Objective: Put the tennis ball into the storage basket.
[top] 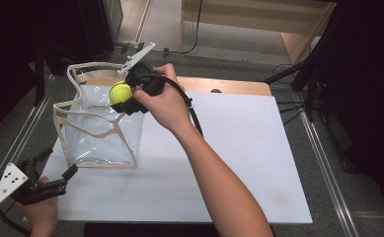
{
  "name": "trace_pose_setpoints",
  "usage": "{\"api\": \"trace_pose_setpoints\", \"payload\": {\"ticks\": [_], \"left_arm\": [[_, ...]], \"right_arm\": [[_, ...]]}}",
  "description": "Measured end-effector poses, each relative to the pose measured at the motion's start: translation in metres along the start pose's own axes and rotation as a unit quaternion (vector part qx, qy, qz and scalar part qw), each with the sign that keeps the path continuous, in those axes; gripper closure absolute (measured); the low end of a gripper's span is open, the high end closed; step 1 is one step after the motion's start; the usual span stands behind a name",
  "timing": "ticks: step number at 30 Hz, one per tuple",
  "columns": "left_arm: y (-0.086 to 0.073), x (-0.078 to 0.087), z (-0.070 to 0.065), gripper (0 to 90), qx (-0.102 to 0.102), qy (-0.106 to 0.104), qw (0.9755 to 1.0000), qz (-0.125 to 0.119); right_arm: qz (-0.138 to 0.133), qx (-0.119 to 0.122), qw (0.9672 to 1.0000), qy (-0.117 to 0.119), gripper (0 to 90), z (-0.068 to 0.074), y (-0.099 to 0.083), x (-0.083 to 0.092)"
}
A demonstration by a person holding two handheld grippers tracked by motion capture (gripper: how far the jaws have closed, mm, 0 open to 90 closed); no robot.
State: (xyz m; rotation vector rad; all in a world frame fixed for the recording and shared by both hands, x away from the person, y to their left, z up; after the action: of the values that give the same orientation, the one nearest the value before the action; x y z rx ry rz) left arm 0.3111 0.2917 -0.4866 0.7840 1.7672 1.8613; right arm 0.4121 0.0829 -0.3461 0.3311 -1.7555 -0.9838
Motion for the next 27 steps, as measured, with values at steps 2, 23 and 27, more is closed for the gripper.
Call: {"api": "trace_pose_setpoints", "payload": {"ticks": [2,23,27], "left_arm": [[0.000,0.000,0.000,5.3,0.000,0.000,1.0000,0.000],[0.001,0.000,0.000,5.3,0.003,-0.002,1.0000,-0.005],[0.001,0.000,0.000,5.3,0.002,-0.003,1.0000,-0.005]], "right_arm": [[0.000,0.001,1.0000,0.001,23.6,0.000,0.001,-0.001],[0.004,0.006,1.0000,0.005,23.6,0.002,0.009,-0.020],[0.010,0.006,0.9999,0.007,23.6,0.003,0.008,-0.023]]}}
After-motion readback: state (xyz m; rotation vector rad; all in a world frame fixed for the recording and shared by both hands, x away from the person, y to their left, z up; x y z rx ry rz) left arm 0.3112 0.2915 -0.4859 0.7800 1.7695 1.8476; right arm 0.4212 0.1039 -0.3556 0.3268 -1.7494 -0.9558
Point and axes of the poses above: each handheld gripper's, and its own axes: x roughly backward along the jaws, y roughly out of its top, z roughly to its left, the point moved 10 cm from there along -x, roughly forward along the jaws, and after that the axes turned 9 degrees about -y, right-handed, at the moved point
